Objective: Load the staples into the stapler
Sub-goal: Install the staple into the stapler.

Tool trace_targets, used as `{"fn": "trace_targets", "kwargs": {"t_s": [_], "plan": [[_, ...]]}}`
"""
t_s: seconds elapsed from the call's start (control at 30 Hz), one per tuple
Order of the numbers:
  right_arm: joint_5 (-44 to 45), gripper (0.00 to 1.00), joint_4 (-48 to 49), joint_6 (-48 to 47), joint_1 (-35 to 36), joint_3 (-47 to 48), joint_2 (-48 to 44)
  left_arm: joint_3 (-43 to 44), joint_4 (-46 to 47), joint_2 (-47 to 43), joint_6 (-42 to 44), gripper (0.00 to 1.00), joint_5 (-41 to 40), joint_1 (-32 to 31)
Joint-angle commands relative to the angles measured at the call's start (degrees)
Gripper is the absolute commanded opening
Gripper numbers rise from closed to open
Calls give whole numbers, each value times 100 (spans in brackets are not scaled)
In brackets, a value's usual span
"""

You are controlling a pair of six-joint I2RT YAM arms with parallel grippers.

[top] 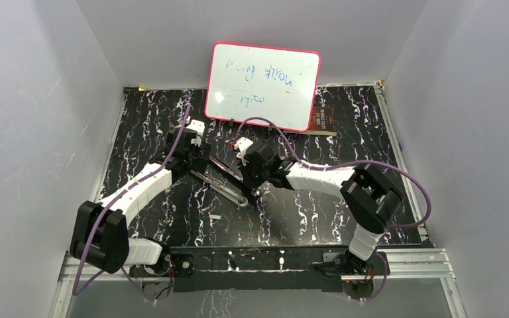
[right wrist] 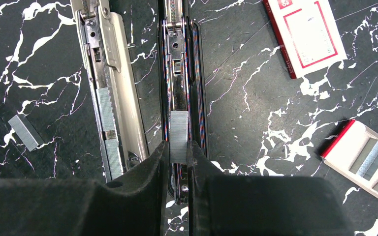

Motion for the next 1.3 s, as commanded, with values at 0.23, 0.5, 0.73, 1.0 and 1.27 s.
{"fn": "trace_targets", "kwargs": {"t_s": [0.23,0.5,0.73,1.0,1.27], "plan": [[-23,0,489,-32,12,48,-299,20,36,-213,41,93,-29,-28],[53,0,371,-3,18,78,-200,27,37,-207,41,93,-29,-28],[92,0,273,7,15,121,-139,20,37,-215,48,93,-27,-28],[137,0,238,24,11,121,-131,20,37,-225,44,93,-27,-28],[144,0,168,33,17,130,-98,20,37,-225,45,93,-28,-28]]}}
